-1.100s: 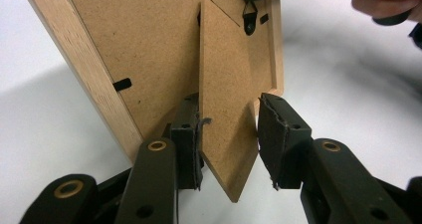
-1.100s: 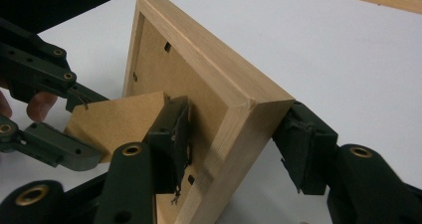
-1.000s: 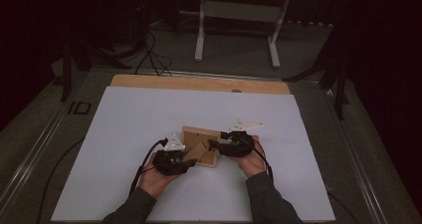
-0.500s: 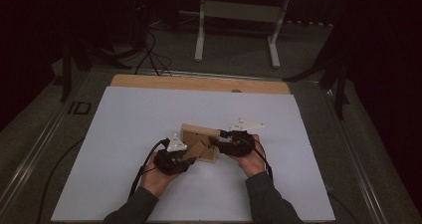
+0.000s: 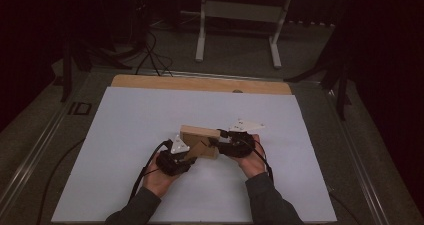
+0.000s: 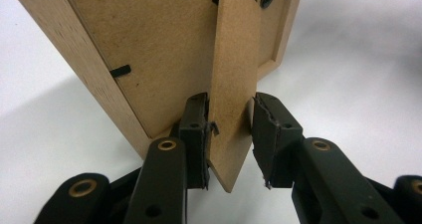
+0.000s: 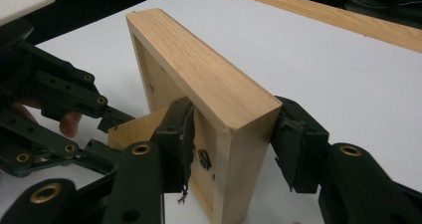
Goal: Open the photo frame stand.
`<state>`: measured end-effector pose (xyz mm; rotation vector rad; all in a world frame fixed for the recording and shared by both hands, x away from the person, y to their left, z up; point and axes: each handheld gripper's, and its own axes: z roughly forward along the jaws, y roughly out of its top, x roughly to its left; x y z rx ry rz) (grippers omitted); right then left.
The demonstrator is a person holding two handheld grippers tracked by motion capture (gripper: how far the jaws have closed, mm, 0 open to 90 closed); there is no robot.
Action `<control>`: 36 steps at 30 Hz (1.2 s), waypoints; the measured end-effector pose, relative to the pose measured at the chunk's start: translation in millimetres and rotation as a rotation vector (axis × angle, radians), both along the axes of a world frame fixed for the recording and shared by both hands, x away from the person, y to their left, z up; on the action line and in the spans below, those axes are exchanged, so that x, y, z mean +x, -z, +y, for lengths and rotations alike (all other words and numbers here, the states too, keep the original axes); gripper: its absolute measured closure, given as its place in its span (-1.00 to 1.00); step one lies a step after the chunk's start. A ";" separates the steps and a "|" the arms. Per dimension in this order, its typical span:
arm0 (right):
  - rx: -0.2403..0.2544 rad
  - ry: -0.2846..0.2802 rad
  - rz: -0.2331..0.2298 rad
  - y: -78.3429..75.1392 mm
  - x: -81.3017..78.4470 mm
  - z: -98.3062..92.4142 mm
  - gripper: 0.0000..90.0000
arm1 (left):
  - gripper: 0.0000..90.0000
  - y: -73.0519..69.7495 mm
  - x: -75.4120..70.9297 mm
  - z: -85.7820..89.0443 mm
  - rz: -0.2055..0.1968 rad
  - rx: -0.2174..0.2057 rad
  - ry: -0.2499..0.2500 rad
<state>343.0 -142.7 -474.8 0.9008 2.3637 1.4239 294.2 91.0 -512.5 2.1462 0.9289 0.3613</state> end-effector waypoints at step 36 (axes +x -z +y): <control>-0.054 -0.050 -0.038 -2.4 -8.1 10.3 0.04 | 0.40 8.0 7.5 11.5 0.110 -0.155 0.016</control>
